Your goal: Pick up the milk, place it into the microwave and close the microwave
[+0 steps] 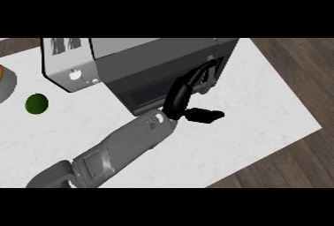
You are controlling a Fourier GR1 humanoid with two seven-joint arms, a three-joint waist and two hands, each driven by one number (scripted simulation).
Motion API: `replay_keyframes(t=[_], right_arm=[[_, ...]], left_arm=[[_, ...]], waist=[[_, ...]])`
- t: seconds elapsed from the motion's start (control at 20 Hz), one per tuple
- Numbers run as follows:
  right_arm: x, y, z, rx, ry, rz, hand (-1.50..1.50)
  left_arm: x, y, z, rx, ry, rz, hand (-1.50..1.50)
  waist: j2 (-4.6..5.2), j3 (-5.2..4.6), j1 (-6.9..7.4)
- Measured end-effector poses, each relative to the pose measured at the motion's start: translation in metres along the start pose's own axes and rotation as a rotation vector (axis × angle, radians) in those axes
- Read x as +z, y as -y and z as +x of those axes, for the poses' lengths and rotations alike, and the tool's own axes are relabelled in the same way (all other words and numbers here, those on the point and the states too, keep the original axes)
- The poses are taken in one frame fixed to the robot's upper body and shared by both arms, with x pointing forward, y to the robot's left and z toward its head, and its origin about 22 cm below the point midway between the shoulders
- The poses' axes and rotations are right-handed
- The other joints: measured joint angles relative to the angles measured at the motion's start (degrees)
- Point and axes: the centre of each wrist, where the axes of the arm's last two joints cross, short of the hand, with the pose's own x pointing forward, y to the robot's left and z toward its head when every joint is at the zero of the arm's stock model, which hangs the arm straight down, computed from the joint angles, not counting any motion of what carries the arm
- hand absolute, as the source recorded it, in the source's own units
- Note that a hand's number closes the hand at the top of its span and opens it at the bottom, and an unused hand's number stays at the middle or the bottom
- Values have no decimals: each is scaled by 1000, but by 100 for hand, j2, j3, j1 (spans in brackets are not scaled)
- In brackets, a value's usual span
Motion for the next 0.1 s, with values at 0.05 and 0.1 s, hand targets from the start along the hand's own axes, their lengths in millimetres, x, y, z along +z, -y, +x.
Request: replay_keyframes(t=[0.05,0.1], right_arm=[[-1,0,1,4,4,2,-150],[-1,0,2,6,4,1,-150]], left_arm=[[-2,0,0,-11,0,-1,-150],[-3,0,1,-21,-1,-1,-150]], waist=[[-10,0,24],[-17,-1,41]])
